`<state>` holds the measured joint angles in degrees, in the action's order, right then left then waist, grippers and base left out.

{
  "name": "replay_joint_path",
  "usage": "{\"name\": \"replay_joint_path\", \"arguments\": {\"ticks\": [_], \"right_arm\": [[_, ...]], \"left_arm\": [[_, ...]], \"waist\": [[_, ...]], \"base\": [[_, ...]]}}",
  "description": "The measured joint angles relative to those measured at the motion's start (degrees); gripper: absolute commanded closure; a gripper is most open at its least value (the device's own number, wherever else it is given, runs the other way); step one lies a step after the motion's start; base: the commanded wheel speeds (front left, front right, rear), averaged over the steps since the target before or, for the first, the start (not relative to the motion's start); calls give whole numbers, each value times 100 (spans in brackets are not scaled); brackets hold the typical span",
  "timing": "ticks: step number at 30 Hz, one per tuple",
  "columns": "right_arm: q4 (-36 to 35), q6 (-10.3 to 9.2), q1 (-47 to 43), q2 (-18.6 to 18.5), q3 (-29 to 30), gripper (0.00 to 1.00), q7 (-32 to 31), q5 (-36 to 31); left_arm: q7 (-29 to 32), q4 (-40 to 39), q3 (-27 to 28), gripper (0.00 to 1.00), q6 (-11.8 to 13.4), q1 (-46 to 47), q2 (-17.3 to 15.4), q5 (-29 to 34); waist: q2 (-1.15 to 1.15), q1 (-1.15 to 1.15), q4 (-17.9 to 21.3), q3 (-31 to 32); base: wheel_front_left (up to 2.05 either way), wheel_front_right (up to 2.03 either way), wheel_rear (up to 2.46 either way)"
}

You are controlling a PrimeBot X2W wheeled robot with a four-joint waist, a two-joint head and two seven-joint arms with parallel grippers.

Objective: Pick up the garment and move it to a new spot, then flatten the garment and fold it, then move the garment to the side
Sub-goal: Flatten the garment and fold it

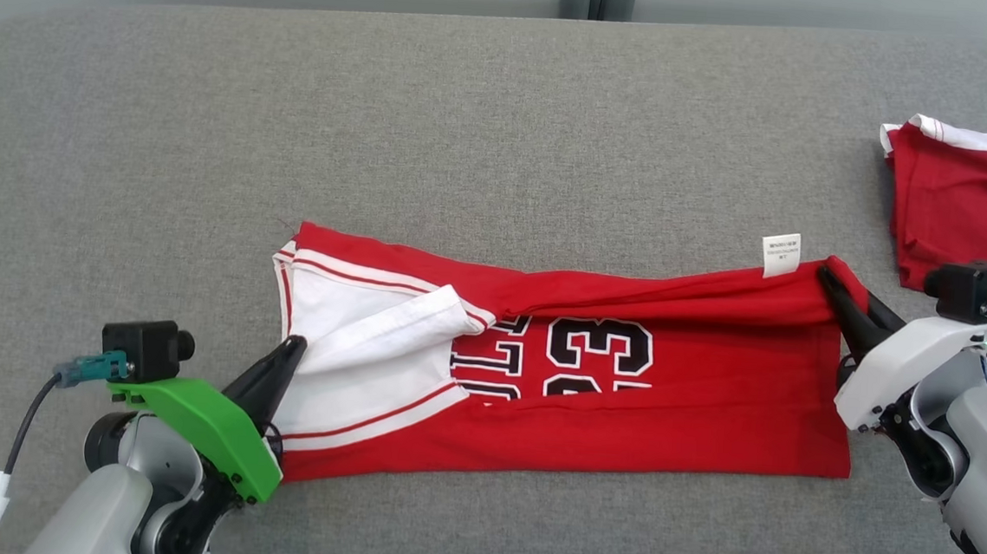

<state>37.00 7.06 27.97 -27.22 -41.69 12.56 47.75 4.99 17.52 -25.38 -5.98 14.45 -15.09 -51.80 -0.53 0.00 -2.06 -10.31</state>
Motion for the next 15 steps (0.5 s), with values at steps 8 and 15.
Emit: {"name": "replay_joint_path", "arguments": {"ticks": [8, 15], "right_arm": [[-40, 0, -38, 16, 0, 100, 60, 27], [-178, 1, -281, 11, 15, 100, 112, 124]], "left_arm": [[2, -381, 54, 100, 127, -266, -77, -29], [59, -675, 53, 100, 264, -537, -151, -30]], "waist": [[0, 0, -21, 0], [0, 0, -72, -3]], "base": [[0, 0, 0], [0, 0, 0]]}}
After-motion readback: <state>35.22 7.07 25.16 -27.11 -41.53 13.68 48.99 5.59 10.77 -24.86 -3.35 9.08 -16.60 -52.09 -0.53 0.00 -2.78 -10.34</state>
